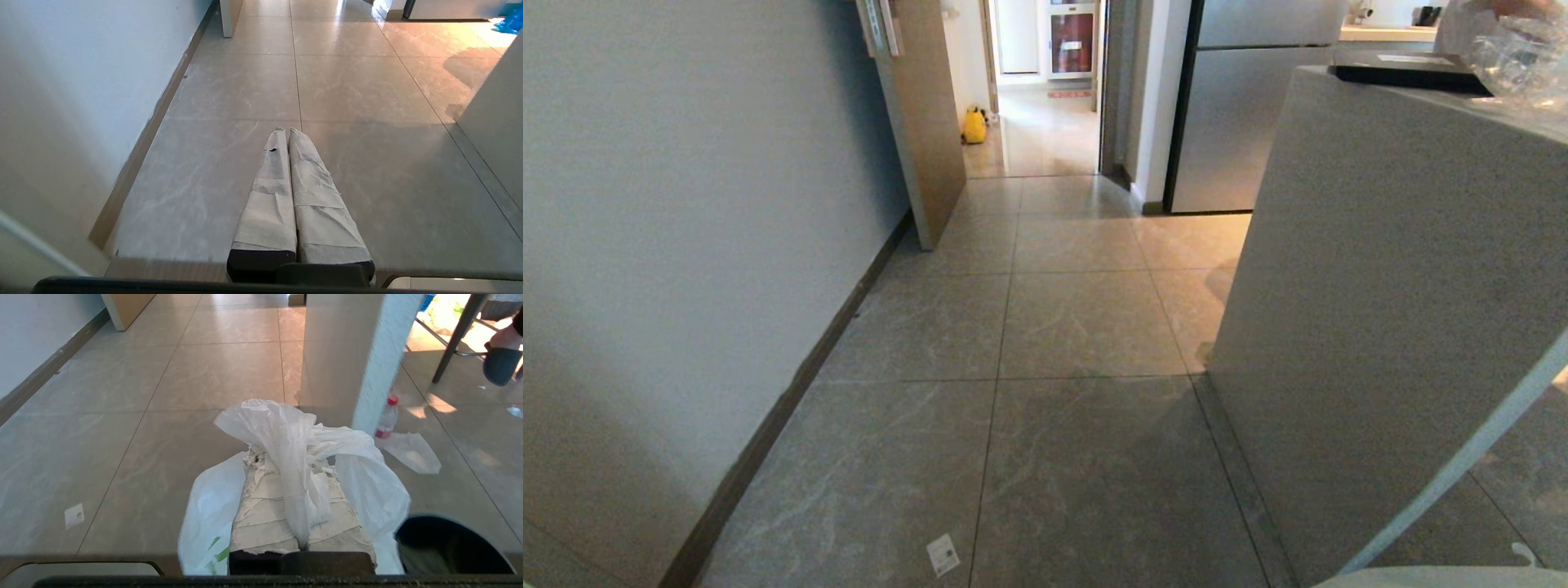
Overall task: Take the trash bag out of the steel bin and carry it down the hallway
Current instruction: Put the trash bag at the door
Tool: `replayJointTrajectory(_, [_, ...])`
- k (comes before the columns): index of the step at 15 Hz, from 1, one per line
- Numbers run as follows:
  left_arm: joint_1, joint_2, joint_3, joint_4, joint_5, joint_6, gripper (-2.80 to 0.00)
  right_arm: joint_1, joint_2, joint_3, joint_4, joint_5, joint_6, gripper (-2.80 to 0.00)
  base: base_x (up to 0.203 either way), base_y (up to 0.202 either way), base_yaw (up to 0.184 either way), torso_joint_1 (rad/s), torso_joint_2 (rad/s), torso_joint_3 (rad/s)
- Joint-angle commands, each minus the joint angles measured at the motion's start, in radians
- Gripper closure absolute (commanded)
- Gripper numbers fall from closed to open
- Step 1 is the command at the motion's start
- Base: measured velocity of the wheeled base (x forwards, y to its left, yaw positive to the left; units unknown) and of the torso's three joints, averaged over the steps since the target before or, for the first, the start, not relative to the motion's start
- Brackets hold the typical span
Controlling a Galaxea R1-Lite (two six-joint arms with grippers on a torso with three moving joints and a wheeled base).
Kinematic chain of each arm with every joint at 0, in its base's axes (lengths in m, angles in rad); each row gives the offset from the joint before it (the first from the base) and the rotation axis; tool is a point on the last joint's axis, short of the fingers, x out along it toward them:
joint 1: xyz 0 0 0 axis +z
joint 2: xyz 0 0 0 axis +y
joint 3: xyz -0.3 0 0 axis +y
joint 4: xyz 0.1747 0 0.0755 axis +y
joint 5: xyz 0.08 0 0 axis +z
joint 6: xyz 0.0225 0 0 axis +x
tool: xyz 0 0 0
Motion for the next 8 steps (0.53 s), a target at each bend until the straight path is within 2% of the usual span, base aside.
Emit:
replayJointTrajectory(1, [0.000,0.000,0.000,0.001,0.001,0.000,0.00,0.000,0.000,0.000,0.000,0.000,-0.001,0.00,0.186,0.000,0.005,0.000,0.01,0.003])
replayJointTrajectory(8, [0.000,0.000,0.000,0.000,0.001,0.000,0.00,0.000,0.000,0.000,0.000,0.000,-0.001,0.00,0.190,0.000,0.001,0.003,0.00,0.001])
